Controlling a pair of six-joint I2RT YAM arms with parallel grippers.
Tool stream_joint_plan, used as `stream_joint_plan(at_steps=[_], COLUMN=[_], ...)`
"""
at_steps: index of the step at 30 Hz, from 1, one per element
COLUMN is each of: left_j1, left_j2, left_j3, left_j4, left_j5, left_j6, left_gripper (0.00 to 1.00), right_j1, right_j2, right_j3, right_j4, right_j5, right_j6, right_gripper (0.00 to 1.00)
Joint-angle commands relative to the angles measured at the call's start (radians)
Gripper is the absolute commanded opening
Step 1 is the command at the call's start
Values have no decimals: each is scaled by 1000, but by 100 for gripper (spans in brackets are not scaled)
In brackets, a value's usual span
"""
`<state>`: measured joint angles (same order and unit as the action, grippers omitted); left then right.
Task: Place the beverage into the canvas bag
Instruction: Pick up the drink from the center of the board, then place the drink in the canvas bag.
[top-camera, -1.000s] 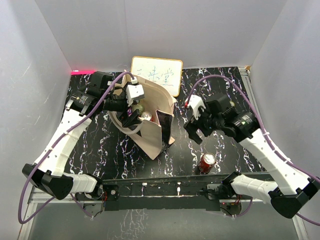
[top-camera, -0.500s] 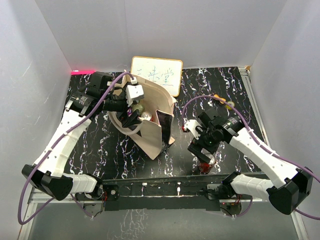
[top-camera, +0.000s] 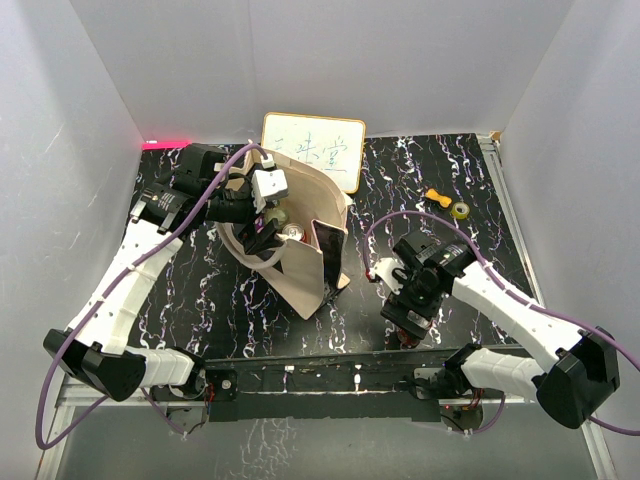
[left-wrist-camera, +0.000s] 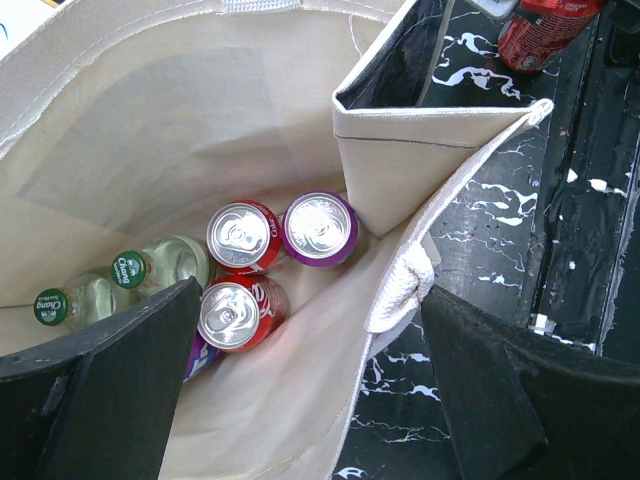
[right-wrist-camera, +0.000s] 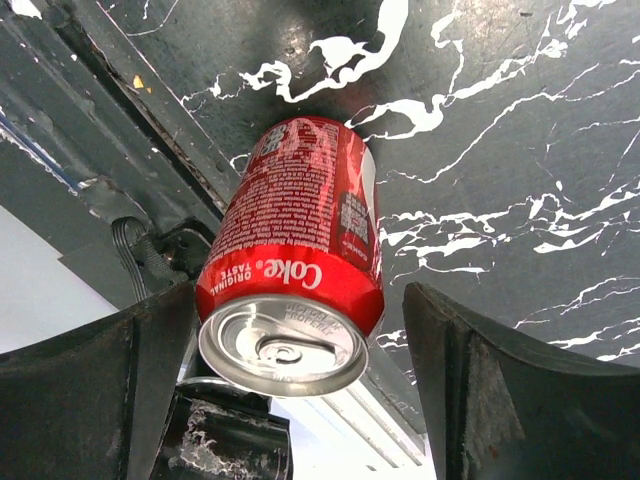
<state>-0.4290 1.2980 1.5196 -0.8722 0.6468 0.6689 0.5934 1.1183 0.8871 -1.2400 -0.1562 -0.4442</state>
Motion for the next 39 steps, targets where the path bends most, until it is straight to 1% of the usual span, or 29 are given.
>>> stream_joint_plan(at_steps=[1, 5, 8, 10, 12, 13, 14, 16, 22, 27, 31, 35, 39], left_j1=[3, 4, 4, 4, 5, 4, 4, 4, -8, -51, -83, -97, -116], left_j2=[-25, -37, -40, -40, -38, -38, -36, -32, -4, 10, 18, 22, 27], left_j3=[1, -14, -18, -18, -18, -19, -18, -14, 27, 34, 36, 27, 1], left_j4=[9, 16, 28, 38, 42, 35, 15, -37, -102, -155, -186, -138, -78], left_j5=[27, 19, 21, 25, 39, 52, 72, 113, 152, 147, 136, 143, 170], left_j6=[1, 0, -10, -17, -17, -7, 18, 80, 103, 168, 207, 166, 132], left_gripper=[90, 90, 90, 90, 89, 89, 89, 88, 89, 91, 91, 91, 90], right_j1=[-5, -5, -5, -4, -6, -4, -4, -6, -5, -5, -5, -1, 12], right_j2=[11, 7, 13, 26, 55, 77, 94, 129, 223, 296, 376, 434, 463], right_j3=[-2, -3, 44, 110, 197, 247, 304, 418, 798, 1068, 1273, 1399, 1398], right_j4=[59, 64, 63, 67, 68, 69, 71, 73, 79, 104, 93, 102, 164], right_j5=[-8, -4, -7, -14, -25, -29, -35, -43, -10, 12, -6, -38, -92], right_j6=[-25, -25, -22, -16, -6, 3, 14, 39, 101, 106, 102, 120, 136], right_gripper=[84, 67, 54, 42, 25, 14, 9, 8, 8, 8, 8, 8, 8])
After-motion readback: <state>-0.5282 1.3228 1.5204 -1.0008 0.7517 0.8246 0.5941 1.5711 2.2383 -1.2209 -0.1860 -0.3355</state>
